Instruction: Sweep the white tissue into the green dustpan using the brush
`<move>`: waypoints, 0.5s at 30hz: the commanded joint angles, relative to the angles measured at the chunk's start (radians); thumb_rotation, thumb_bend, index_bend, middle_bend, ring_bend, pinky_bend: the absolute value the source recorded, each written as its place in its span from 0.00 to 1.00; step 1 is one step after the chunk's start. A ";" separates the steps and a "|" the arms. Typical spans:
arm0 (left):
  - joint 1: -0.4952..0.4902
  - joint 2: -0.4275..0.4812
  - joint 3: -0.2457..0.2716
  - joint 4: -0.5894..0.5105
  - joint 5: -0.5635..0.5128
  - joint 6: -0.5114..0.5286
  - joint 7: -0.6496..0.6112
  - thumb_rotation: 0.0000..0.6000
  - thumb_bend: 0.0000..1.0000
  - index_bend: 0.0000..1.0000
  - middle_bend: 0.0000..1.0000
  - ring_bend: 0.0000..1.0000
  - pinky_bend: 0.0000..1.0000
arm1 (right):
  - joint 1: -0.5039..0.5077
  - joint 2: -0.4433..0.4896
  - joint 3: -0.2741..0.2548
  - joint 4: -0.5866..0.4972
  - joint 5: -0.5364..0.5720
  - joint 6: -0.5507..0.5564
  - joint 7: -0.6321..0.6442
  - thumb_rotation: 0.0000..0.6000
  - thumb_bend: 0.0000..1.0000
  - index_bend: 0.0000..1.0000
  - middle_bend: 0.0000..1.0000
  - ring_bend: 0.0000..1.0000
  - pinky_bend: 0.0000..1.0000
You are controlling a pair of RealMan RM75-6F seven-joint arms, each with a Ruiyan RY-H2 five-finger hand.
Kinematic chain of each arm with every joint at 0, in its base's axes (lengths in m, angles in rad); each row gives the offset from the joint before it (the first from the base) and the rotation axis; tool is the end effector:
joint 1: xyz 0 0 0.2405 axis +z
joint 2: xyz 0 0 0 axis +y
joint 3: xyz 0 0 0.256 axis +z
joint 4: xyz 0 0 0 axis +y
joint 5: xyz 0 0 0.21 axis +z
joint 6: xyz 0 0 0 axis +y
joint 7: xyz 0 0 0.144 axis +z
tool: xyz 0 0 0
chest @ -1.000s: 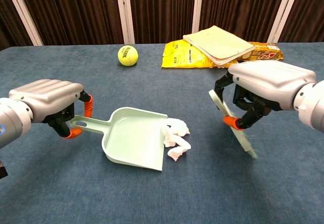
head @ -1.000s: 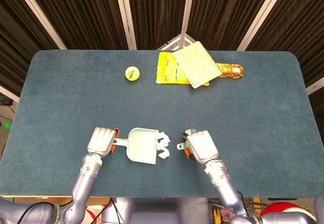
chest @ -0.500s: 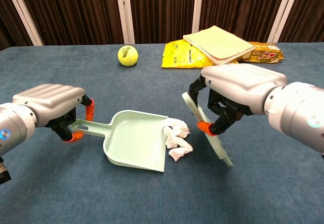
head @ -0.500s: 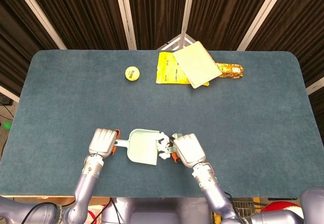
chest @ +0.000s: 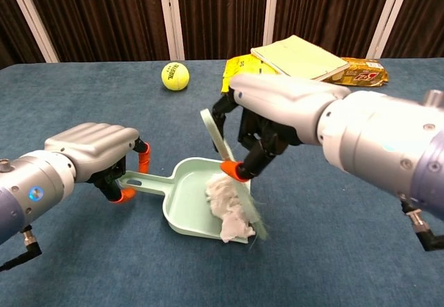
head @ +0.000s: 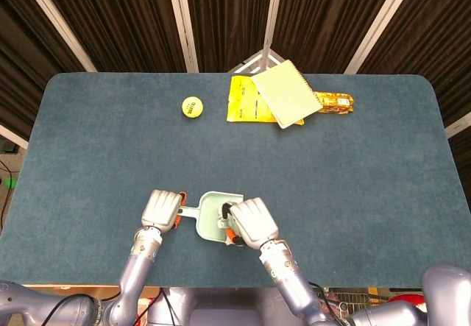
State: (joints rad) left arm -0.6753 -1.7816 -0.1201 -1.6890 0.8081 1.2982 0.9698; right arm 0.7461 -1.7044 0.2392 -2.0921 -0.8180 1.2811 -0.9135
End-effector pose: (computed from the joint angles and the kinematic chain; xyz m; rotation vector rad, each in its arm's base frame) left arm -0.1241 0.2666 -0.0659 -1.8088 -0.9030 -0.6277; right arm -0.0230 -0.2399 -0.0191 1.9008 -1.1182 1.0283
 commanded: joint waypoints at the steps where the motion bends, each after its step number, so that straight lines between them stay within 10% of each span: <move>1: -0.002 -0.004 0.000 0.002 -0.002 0.003 0.003 1.00 0.67 0.76 1.00 1.00 1.00 | 0.016 0.005 0.026 -0.027 0.019 -0.001 0.016 1.00 0.45 0.75 0.93 0.93 0.85; 15: 0.003 0.017 0.002 -0.007 -0.003 0.013 -0.003 1.00 0.67 0.76 1.00 1.00 1.00 | 0.036 0.075 0.058 0.027 0.007 0.078 0.009 1.00 0.45 0.75 0.93 0.93 0.85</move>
State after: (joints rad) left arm -0.6726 -1.7663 -0.1183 -1.6948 0.8045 1.3104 0.9665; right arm 0.7819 -1.6367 0.3000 -2.0723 -0.8094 1.3536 -0.8975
